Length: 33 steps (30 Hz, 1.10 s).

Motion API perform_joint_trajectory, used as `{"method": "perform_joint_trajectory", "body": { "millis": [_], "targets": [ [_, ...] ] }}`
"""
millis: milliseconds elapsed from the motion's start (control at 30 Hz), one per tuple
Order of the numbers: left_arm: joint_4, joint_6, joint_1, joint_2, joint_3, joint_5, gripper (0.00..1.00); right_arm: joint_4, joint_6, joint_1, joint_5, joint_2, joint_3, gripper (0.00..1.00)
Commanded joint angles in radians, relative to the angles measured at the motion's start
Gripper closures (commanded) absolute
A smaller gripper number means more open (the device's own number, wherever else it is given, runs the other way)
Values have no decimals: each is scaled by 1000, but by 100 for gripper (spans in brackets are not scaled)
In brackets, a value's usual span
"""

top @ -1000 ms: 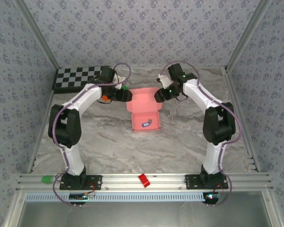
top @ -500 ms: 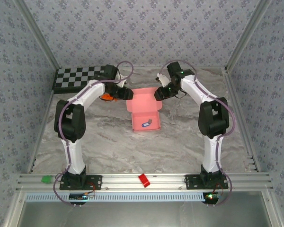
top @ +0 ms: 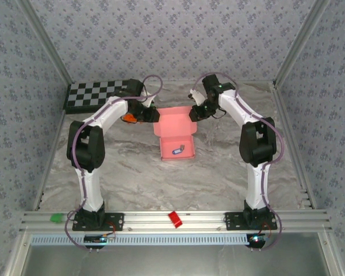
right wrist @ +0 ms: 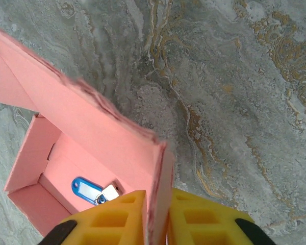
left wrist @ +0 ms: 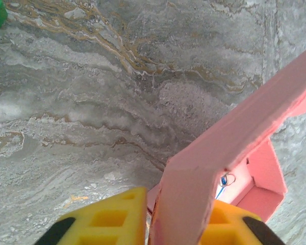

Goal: Fold the paper box

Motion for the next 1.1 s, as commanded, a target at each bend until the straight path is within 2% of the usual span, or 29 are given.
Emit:
{"method": "perform_joint_trajectory", "body": {
  "millis": [0, 233, 333, 767, 1067],
  "targets": [
    [-33, 15, 5, 10, 39, 26, 88, -35, -12, -4, 1, 10, 35, 86],
    [30, -11, -2, -18, 19, 37, 97, 60, 34, 7, 31, -42, -24, 93],
    [101, -33, -11, -44, -4, 7, 100, 136, 67, 16, 60, -85, -84, 95],
    [360, -92, -63, -152, -134, -157, 100, 508, 177, 68, 331, -306, -383, 96],
    [526, -110, -96, -189, -232, -230, 100, 675, 220, 106, 496, -365, -519, 96]
  ]
}}
